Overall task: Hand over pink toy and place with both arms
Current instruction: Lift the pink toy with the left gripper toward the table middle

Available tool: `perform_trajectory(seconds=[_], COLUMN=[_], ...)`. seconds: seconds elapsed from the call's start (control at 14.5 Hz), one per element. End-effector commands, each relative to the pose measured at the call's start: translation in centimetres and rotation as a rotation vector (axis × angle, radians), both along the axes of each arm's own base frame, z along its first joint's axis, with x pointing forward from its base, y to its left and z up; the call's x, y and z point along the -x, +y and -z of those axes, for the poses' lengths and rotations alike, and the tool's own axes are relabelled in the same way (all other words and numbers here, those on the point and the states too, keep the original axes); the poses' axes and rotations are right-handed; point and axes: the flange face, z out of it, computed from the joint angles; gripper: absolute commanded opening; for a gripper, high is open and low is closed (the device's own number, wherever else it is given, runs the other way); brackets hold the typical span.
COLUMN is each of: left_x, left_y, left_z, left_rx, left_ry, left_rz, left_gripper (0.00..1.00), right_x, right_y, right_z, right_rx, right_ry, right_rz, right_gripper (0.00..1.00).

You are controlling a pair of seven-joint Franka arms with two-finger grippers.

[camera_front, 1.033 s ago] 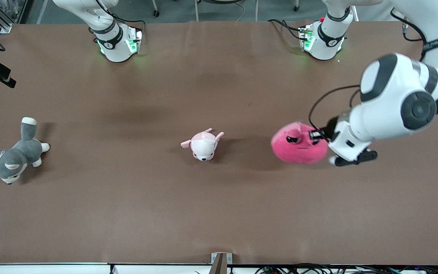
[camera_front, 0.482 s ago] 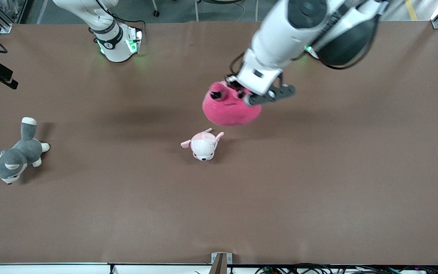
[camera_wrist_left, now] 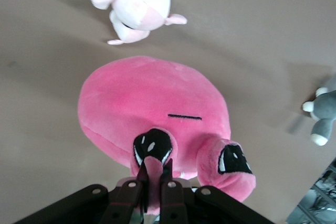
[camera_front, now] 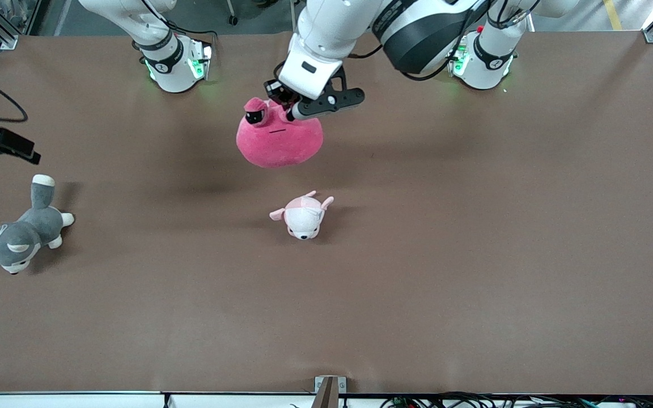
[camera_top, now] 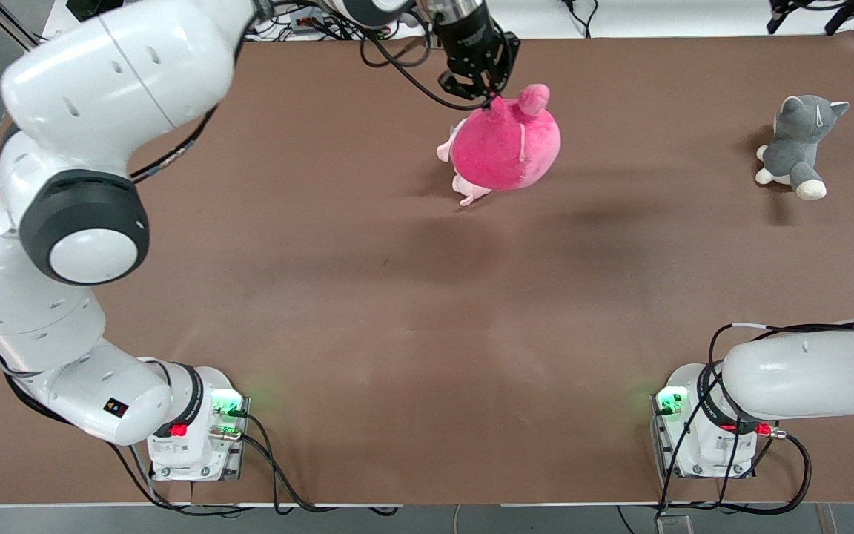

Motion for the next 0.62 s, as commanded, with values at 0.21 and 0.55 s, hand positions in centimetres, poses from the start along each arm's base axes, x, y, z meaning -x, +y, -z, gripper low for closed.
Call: perform_trajectory(seconds=[0.21, 0.55], left_x=[2.0, 2.2], left_y=[-5.5, -7.4], left_z=[2.4, 5.1], left_rx=[0.009, 0.025], left_ry=[-0.06, -0.057], left_rz=[-0.028, -0.05], left_gripper=[0.0, 0.0], right_x=[-2.1, -2.8], right_y=[-0.4, 2.8], right_z=[3.0, 7.1], right_rx=[-0.016, -0.059], right_ry=[0.009, 0.008], right_rz=[0.032, 0.289], right_gripper=[1.0, 1.0])
